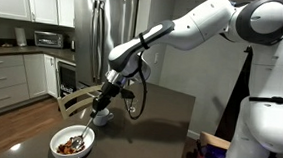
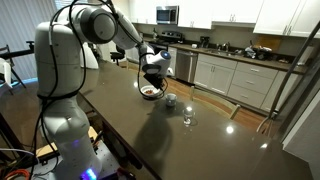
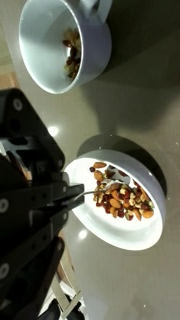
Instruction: Use the spoon to move some contents of the bowl to the mug and the glass cup
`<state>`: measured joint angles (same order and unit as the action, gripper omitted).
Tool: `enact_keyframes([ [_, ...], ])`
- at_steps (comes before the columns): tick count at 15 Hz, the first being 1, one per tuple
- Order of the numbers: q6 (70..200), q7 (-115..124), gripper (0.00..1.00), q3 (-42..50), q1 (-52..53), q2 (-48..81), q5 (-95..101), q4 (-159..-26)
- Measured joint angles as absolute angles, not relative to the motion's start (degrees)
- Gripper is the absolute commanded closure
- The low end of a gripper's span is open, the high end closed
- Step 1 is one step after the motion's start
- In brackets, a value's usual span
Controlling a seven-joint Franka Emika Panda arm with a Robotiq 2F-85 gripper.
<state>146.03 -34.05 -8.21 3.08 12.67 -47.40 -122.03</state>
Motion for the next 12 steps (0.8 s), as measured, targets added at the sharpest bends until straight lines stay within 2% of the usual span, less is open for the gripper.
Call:
enact_keyframes([
  [12, 142.6, -38.9, 0.97, -8.5, 3.0, 14.3, -57.0, -121.6],
])
